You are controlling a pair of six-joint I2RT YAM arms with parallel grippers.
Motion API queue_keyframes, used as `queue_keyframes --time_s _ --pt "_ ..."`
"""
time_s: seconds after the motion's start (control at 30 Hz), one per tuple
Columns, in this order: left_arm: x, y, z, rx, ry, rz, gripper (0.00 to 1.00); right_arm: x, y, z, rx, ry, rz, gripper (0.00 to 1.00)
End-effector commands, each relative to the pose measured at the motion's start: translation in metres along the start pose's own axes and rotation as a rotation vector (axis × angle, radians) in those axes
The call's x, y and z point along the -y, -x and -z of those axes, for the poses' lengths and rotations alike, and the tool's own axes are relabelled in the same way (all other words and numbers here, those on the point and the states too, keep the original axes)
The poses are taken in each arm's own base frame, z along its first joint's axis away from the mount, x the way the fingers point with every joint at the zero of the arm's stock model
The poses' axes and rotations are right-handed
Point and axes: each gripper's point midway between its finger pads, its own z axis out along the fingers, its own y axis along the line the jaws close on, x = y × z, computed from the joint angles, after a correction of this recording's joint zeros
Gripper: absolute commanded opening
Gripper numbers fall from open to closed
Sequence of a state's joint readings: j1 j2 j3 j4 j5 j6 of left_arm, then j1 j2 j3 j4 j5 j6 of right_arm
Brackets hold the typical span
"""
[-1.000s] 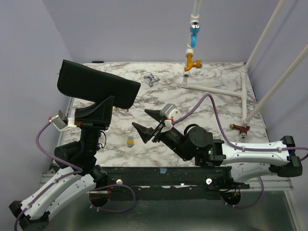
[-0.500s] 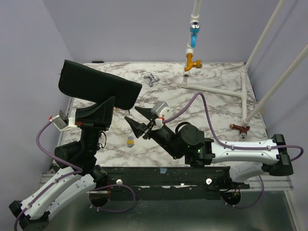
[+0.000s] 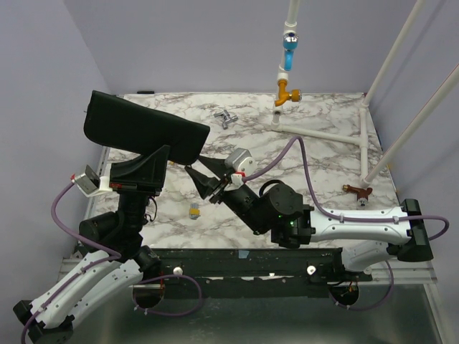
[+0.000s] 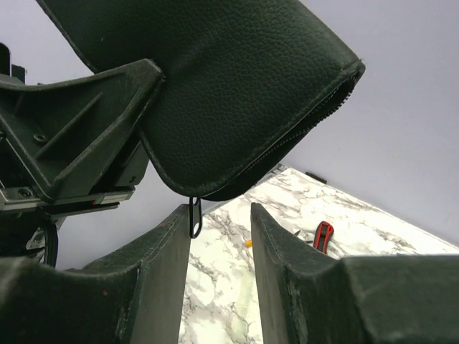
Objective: Sort the hair-cutting tools
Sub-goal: Zip the hairdressing tool bag at the center of the board.
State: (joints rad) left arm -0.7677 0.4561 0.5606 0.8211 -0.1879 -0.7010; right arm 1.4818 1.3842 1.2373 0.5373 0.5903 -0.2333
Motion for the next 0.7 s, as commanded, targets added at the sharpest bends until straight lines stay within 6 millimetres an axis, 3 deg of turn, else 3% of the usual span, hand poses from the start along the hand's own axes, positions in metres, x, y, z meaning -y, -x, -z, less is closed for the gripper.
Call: queue_keyframes --time_s 0.0,0.23,0.57,0.67 --pt "0.0143 0.0095 0.0014 0.022 -0.057 0.014 0.00 0.0034 0.0188 -0.0078 0.054 -0.028 -0.023 0.40" --pt "0.0135 0.0088 0.0035 0.018 -0.056 0.015 0.00 0.0026 0.0180 -0.0107 0.053 -0.035 -0.020 0.31" --pt "0.0128 0.0104 0.0062 0.023 -0.052 0.014 0.00 0.0030 0.0156 -0.0094 0.040 -0.033 -0.017 0.03" --pt "0.0124 0.0106 0.0067 0.023 -0.050 0.013 0.00 0.0071 0.0125 -0.0088 0.028 -0.054 0.004 0.01"
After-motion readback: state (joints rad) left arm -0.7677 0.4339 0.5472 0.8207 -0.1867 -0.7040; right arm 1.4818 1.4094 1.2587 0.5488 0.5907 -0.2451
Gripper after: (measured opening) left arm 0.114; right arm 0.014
